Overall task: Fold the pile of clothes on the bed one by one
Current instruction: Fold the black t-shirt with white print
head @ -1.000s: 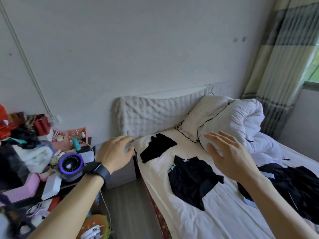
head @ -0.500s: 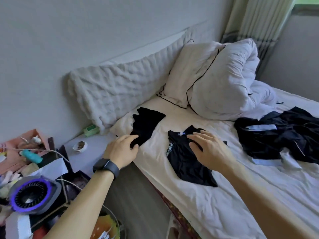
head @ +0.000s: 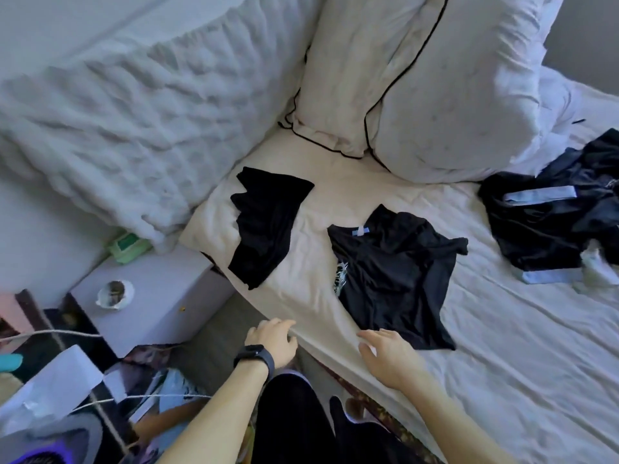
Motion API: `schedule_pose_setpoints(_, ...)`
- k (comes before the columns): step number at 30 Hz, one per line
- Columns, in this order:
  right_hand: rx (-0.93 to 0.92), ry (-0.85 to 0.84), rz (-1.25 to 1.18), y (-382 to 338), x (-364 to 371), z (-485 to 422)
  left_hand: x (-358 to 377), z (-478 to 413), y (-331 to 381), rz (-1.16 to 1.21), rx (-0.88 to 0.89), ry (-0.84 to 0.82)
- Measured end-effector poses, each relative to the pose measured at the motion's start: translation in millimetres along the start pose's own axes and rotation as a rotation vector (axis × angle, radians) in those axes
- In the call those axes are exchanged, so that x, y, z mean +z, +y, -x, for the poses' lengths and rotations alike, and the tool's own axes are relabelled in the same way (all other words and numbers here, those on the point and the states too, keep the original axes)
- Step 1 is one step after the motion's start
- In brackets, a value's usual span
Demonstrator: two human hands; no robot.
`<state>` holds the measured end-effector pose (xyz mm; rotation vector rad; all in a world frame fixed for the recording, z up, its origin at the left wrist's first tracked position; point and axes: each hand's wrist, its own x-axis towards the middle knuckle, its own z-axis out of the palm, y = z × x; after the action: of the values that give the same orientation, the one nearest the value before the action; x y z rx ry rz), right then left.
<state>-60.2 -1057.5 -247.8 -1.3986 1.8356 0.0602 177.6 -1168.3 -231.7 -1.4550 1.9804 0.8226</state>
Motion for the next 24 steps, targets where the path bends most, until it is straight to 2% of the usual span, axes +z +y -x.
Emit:
schedule_pose_setpoints(8,0.361,0.009,-0.182,-25,-15,-127,-41,-150,-41,-0.241,0.206,-0.201)
schedule_pose_setpoints(12,0.445,0.052,-0.217,-22,-39,-214,-69,-237,-55,-0.399,0.304,-0.107)
schedule_pose_setpoints(16,0.449,0.14,-0.224,-15,-57,-291,-85,-308,-68,-0.515,0.367,0.052)
schedule_pose_setpoints(21,0.556,0.003,-0.158,-7,-40,-335,-74,-351,-96,-0.421,0.304,-0.102)
schedule_pose_setpoints(24,0.629,0.135,-0.097,-21,-27,-318,-74,-346,-87,-0.368,0.306,-0.041)
